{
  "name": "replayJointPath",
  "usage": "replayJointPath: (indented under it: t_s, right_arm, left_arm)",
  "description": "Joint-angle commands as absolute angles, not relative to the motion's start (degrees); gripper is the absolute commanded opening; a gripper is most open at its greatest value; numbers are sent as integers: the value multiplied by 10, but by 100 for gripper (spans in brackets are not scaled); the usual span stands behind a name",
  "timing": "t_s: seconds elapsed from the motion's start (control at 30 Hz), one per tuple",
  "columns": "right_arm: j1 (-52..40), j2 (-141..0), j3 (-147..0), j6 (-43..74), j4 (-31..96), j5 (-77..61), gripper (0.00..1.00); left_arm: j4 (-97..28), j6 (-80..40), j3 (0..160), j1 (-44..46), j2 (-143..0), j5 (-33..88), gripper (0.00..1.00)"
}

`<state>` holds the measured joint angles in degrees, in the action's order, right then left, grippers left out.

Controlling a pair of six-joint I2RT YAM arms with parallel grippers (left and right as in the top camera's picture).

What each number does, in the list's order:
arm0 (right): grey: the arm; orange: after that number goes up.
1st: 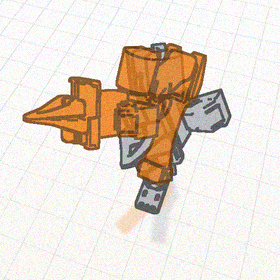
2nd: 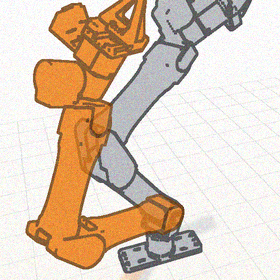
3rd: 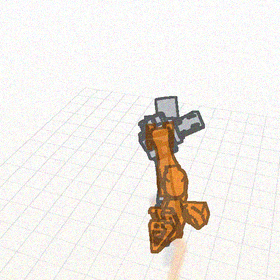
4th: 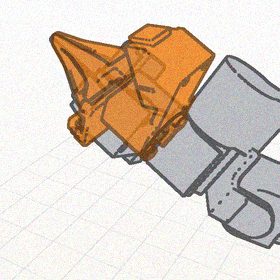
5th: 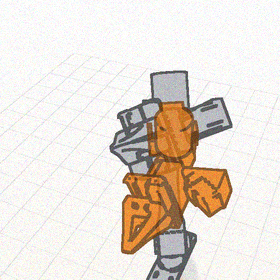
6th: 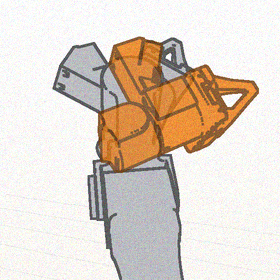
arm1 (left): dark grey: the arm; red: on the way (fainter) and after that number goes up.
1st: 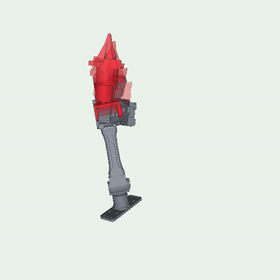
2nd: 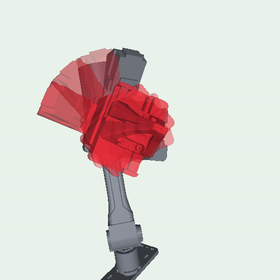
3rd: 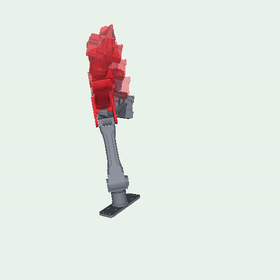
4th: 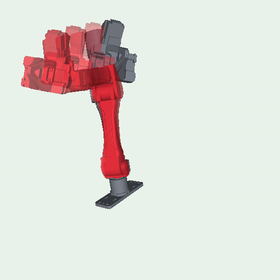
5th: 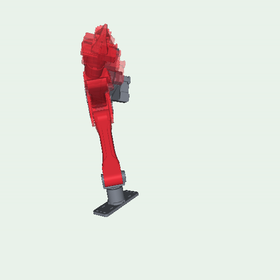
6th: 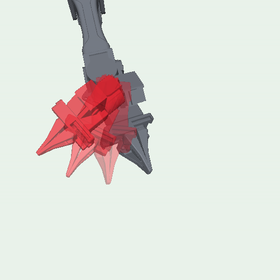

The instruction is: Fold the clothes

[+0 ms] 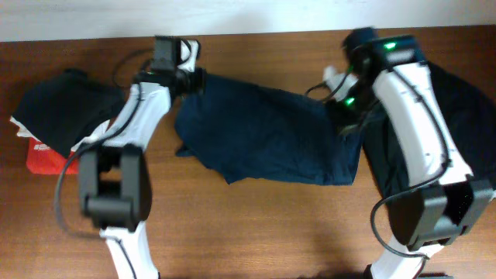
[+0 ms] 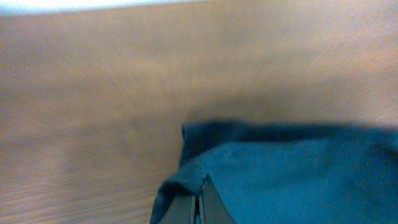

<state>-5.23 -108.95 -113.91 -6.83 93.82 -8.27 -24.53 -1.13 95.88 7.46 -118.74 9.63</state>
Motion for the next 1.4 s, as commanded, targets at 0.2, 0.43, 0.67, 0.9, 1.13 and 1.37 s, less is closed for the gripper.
replayJointPath:
  t_s: [0.2, 0.43, 0.67, 0.9, 1.13, 1.37]
  right_arm:
    - [11, -1074, -1421, -25, 973, -57, 4]
    - [11, -1021, -1514, -25, 973, -58, 4]
    - [11, -1009, -1513, -31, 969, -86, 4]
    - [-7, -1098, -1513, -42, 865, -101, 4]
    - [-15, -1207, -1513, 3, 612, -101, 4]
    - [-15, -1188, -1515, 67, 389, -100, 4]
  left_arm:
    - [-283, -43, 969, -32, -897, 129, 0]
    - [-289, -43, 969, -47, -779, 127, 0]
    - [-318, -43, 969, -47, -764, 130, 0]
    - [-282, -43, 969, -21, -862, 134, 0]
    - [-76, -43, 969, -8, -1018, 133, 0]
    - [129, -133, 1046, -36, -1046, 123, 0]
